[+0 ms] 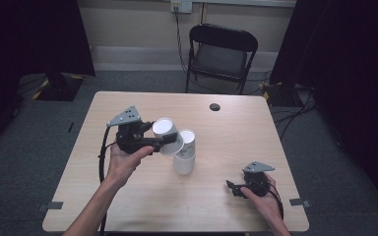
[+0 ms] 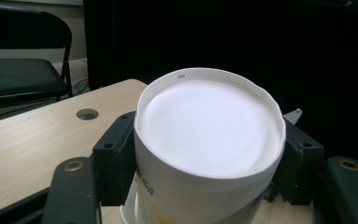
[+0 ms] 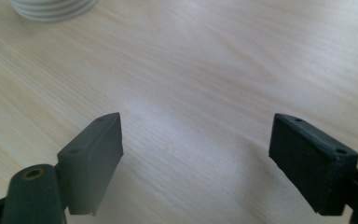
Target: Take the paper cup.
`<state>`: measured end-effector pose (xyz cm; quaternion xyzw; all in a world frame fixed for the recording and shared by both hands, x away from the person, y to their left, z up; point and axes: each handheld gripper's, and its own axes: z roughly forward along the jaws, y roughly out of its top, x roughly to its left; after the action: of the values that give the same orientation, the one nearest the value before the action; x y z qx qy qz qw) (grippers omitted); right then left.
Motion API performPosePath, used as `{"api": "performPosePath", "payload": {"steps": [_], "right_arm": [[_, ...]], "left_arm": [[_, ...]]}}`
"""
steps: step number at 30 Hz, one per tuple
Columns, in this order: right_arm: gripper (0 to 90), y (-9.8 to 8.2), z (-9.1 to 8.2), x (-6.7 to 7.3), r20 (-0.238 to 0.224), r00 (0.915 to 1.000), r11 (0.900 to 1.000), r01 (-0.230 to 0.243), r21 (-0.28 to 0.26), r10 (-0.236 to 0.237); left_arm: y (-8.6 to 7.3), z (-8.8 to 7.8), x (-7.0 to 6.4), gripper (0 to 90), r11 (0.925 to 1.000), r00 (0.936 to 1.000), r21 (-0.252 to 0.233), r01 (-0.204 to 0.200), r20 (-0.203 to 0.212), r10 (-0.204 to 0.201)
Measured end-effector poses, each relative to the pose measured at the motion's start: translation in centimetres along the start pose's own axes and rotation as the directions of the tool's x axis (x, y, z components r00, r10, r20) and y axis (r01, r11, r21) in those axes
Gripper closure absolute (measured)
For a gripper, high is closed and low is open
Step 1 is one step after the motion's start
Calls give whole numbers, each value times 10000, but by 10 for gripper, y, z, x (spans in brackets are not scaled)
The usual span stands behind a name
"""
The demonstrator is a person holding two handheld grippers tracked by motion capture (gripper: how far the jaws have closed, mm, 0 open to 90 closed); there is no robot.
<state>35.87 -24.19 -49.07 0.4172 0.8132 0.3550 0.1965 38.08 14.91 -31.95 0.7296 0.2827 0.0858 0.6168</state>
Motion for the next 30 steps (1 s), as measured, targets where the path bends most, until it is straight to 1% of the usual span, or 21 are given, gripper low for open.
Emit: {"api": "performPosePath", "payload": {"steps": [4,7,8,9,10,14,15,16,17,18,19,20,21,22,24,25,26,27,28,29,30], "right_arm": [[212,9,-9,8,21,9998,9987,189,-471,-188],[223,14,-13,12,-63,9995,9971,297,-695,-302],[242,18,-18,17,-55,9991,9950,413,-913,-420],[242,18,-18,17,-55,9991,9950,413,-913,-420],[248,22,-22,22,-26,9985,9920,546,-1134,-552],[258,29,-28,30,-79,9967,9859,789,-1473,-810],[262,34,-33,36,-222,9954,9815,885,-1698,-936],[262,34,-33,36,-222,9954,9815,885,-1698,-936],[267,40,-37,44,-325,9913,9716,1181,-2049,-1274],[273,42,-39,48,-352,9898,9659,1267,-2256,-1380],[273,42,-39,48,-352,9898,9659,1267,-2256,-1380],[281,48,-43,56,-450,9840,9538,1554,-2570,-1725],[281,48,-43,56,-450,9840,9538,1554,-2570,-1725],[291,51,-45,60,-502,9811,9492,1674,-2664,-1870],[318,59,-48,70,-636,9712,9341,2015,-2946,-2296],[326,61,-49,73,-719,9677,9310,2105,-2982,-2418],[335,64,-49,77,-804,9654,9292,2137,-3015,-2481],[335,64,-49,77,-804,9654,9292,2137,-3015,-2481],[356,68,-48,83,-937,9598,9234,2240,-3117,-2645],[356,68,-48,83,-937,9598,9234,2240,-3117,-2645],[368,70,-48,86,-996,9573,9206,2279,-3171,-2713]], "left_arm": [[-5,-6,1,337,9995,9994,-20,304,150,-304],[-9,-9,2,337,9988,9987,-1,497,99,-497],[-10,-10,2,338,9984,9984,39,558,65,-558],[-12,-11,3,338,9977,9978,106,663,-23,-663],[-16,-14,5,339,9958,9958,67,915,-76,-914],[-22,-17,5,339,9948,9949,109,1010,43,-1011],[-24,-17,5,339,9943,9944,159,1054,41,-1055],[-26,-17,6,339,9938,9938,164,1098,169,-1101],[-30,-16,6,338,9916,9919,282,1264,112,-1267],[-32,-16,6,338,9889,9891,261,1464,107,-1467],[-32,-16,6,338,9889,9891,261,1464,107,-1467],[-33,-16,5,338,9876,9877,274,1548,157,-1553],[-34,-16,4,338,9864,9866,317,1614,179,-1620],[-36,-15,3,338,9849,9855,447,1675,213,-1686],[-39,-14,1,337,9824,9832,558,1783,292,-1802],[-39,-14,1,337,9824,9832,558,1783,292,-1802],[-41,-12,0,338,9795,9808,717,1885,363,-1915],[-41,-12,0,337,9795,9808,717,1885,363,-1915],[-44,-10,-1,338,9766,9785,867,1967,459,-2012],[-44,-10,-1,337,9766,9785,867,1967,459,-2012],[-45,-9,-1,338,9731,9745,891,2125,540,-2177]]}}
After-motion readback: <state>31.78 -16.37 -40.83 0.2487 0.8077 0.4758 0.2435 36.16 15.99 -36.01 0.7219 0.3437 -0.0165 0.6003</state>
